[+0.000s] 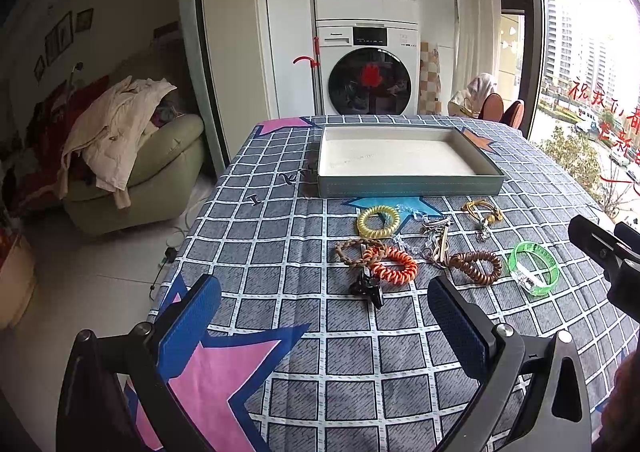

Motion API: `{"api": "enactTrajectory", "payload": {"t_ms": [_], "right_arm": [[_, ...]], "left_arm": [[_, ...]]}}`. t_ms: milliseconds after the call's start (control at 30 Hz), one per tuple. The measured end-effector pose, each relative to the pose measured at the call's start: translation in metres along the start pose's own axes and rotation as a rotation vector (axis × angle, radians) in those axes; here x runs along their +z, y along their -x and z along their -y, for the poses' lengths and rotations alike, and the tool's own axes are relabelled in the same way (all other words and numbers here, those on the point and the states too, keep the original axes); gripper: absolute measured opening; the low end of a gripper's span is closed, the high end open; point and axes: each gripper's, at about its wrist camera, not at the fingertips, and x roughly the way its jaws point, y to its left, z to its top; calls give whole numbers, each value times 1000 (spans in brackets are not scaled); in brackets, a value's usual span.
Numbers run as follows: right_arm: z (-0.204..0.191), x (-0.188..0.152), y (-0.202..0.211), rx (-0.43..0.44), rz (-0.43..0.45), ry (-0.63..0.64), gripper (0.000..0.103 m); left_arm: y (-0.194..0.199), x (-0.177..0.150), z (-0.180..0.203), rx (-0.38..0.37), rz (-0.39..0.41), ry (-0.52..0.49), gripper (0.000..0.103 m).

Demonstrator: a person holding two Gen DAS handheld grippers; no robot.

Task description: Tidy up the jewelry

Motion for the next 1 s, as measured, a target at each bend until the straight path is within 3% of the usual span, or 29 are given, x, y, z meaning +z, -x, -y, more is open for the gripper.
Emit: {"api": "enactTrajectory", "payload": {"t_ms": [700, 833, 1000], "right_arm": [[1, 1, -10, -2, -28, 1, 103], [12, -1, -20, -14, -77, -24, 103], [36, -8, -39, -90, -182, -39, 103]], "left_arm": [[-14, 0, -4, 3, -41, 7, 103], [-32, 1, -13, -22, -109, 28, 103], [-71, 7, -35, -54, -224, 77, 103]]}}
